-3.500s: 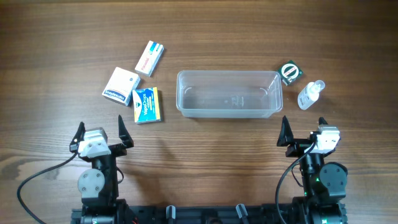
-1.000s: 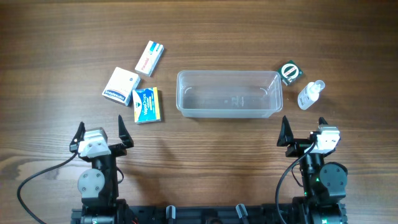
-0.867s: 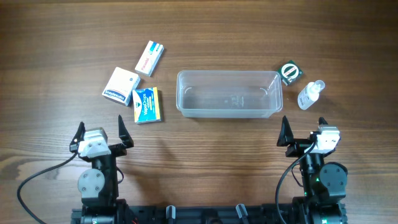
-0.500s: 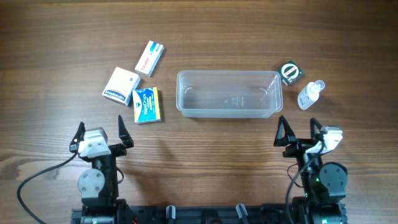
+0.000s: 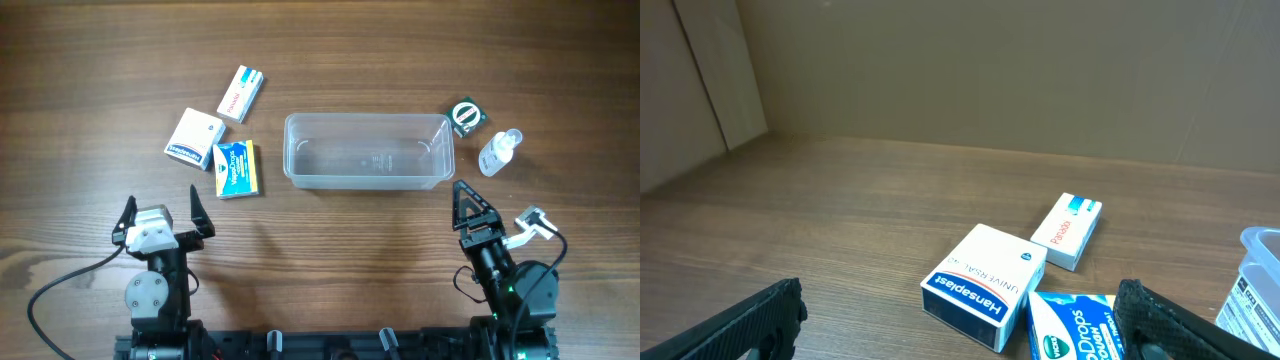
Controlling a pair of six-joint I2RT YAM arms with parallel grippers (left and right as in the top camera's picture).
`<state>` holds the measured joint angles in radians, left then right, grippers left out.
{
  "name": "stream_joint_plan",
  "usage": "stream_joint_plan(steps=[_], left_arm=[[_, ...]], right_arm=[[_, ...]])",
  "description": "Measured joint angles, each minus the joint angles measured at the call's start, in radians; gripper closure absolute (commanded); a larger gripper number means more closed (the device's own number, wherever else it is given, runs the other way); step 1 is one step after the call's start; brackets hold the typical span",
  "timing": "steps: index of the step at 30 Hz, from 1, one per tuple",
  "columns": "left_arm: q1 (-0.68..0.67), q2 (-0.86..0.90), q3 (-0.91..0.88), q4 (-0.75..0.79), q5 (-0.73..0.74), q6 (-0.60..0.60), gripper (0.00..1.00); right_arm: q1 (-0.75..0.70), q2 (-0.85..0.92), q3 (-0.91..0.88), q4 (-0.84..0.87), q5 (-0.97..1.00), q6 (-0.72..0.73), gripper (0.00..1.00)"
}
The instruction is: Pack container
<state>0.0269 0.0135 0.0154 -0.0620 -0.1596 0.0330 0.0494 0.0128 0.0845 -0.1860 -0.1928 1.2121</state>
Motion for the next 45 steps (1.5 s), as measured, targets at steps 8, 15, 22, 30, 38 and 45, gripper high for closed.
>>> stream_joint_plan(steps=[8,15,22,30,38,45], left_arm=[[0.000,0.000,0.000,0.000,0.000,0.000,0.00],[0.000,0.000,0.000,0.000,0.000,0.000,0.00],[0.000,0.000,0.000,0.000,0.000,0.000,0.00],[0.000,0.000,0.000,0.000,0.000,0.000,0.00],[0.000,0.000,0.000,0.000,0.000,0.000,0.00],[0.000,0.000,-0.002,0.003,0.000,0.000,0.00]], right_arm=[[0.000,0.000,0.000,0.061,-0.017,0.164,0.00],[0.000,0.000,0.000,0.060,0.023,-0.154,0.00],[0.000,0.000,0.000,0.042,0.100,-0.432,0.00],[0.000,0.002,0.021,0.022,0.075,-0.638,0.00],[0.000,0.161,0.358,-0.201,0.118,-0.793,0.00],[0.000,0.470,0.716,-0.533,0.316,-0.838,0.00]])
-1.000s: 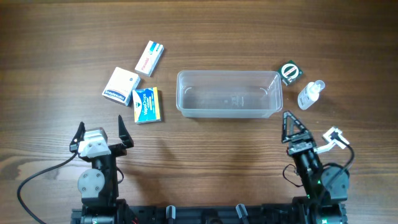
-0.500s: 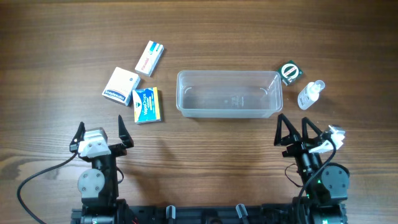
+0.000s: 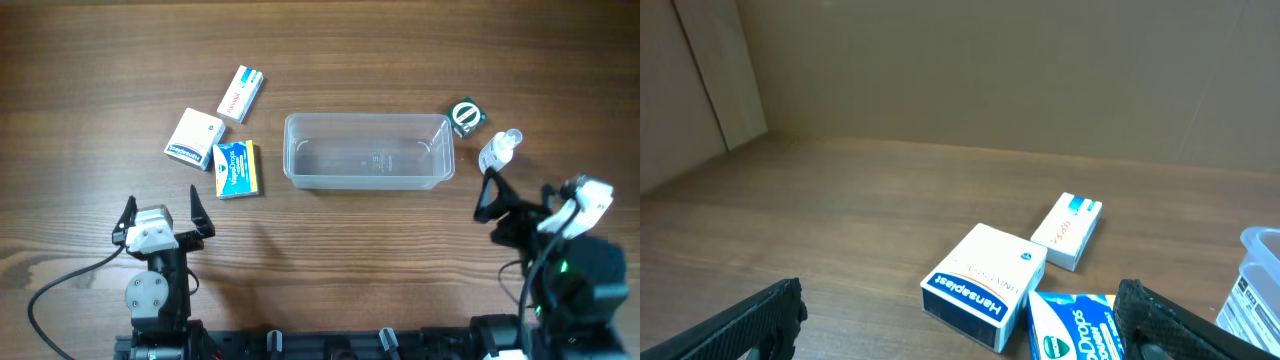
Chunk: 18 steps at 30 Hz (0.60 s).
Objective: Pack container
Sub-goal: 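Move the right gripper over the white dropper bottle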
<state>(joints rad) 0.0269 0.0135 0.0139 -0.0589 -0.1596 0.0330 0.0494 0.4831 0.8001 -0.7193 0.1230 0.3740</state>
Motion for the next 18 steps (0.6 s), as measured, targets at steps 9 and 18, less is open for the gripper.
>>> stream_joint_plan(steps=[9,18], left_arm=[[0.000,0.000,0.000,-0.001,0.000,0.000,0.00],[0.000,0.000,0.000,-0.001,0.000,0.000,0.00]], right_arm=[[0.000,0.389,0.171,-0.097,0.119,-0.139,0.00],[-0.084,0.640,0.171,-0.064,0.147,-0.228,0.00]])
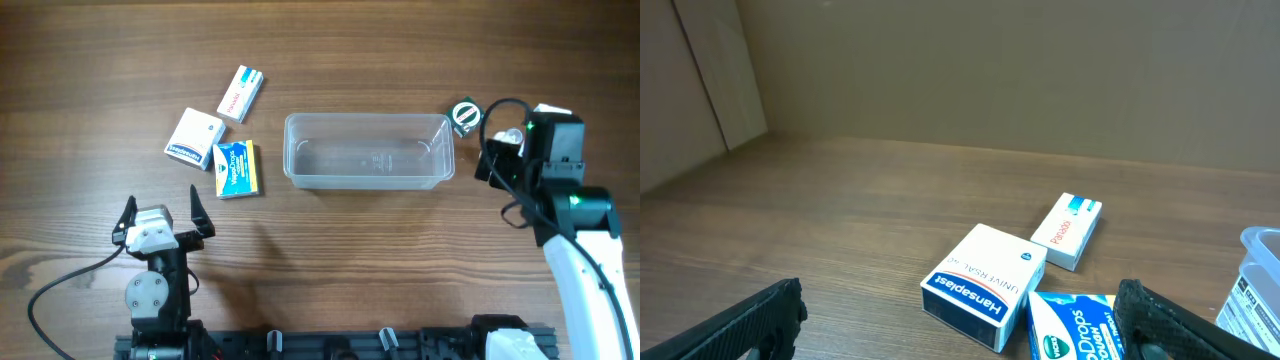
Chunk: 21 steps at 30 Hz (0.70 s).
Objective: Pack container
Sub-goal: 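Move the right gripper over the white dropper bottle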
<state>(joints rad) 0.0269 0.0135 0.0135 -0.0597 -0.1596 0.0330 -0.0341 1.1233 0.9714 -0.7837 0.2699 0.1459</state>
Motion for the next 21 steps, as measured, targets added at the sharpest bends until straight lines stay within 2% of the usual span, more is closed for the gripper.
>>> stream_joint_plan(steps=[9,21], left_arm=[[0.000,0.000,0.000,0.000,0.000,0.000,0.00],[0.000,0.000,0.000,0.000,0.000,0.000,0.00]], right_arm=[[-0.109,0.109,0.000,0.197,-0.074,-0.135,0.00],[-0.165,0.197,0.000,0.270,-0.243,-0.318,0.01]])
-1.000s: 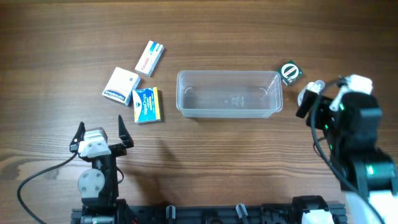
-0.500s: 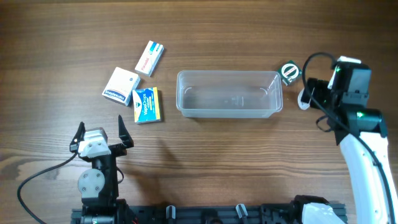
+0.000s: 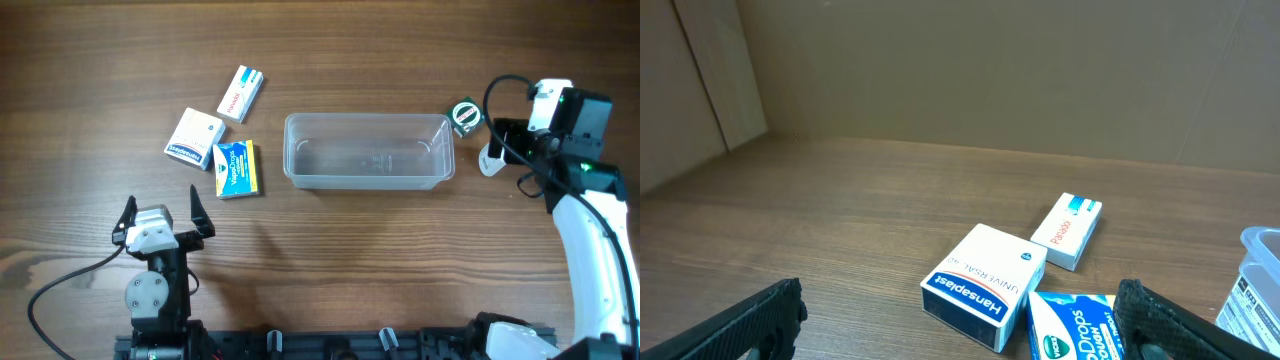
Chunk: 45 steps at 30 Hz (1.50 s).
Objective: Pack container
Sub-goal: 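Move the right gripper over the white dropper bottle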
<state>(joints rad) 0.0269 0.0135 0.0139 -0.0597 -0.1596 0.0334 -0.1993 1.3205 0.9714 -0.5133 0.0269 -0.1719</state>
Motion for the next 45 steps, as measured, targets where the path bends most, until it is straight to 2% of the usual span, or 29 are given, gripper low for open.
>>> stream_joint_plan(steps=[2,9,16,23,28,36,45], left_arm=[[0.000,0.000,0.000,0.000,0.000,0.000,0.00],[0.000,0.000,0.000,0.000,0.000,0.000,0.00],[0.000,0.000,0.000,0.000,0.000,0.000,0.00],[0.000,0.000,0.000,0.000,0.000,0.000,0.00],[0.000,0.000,0.000,0.000,0.000,0.000,0.00],[0.000,0.000,0.000,0.000,0.000,0.000,0.00],[0.000,0.000,0.000,0.000,0.000,0.000,0.00]], right_arm=[[0.000,0.034,0.000,0.002,-0.005,-0.017,0.05],[0.000,0.128,0.000,-0.006,-0.010,-0.028,0.05],[0.000,0.153,0.000,0.002,-0.013,-0.027,0.11],[0.000,0.221,0.000,0.002,-0.012,-0.016,0.18],[0.000,0.225,0.000,0.008,-0.012,-0.013,0.26],[0.000,0.225,0.000,0.010,-0.012,-0.005,0.27],[0.000,0.229,0.000,0.007,-0.012,-0.001,0.32]])
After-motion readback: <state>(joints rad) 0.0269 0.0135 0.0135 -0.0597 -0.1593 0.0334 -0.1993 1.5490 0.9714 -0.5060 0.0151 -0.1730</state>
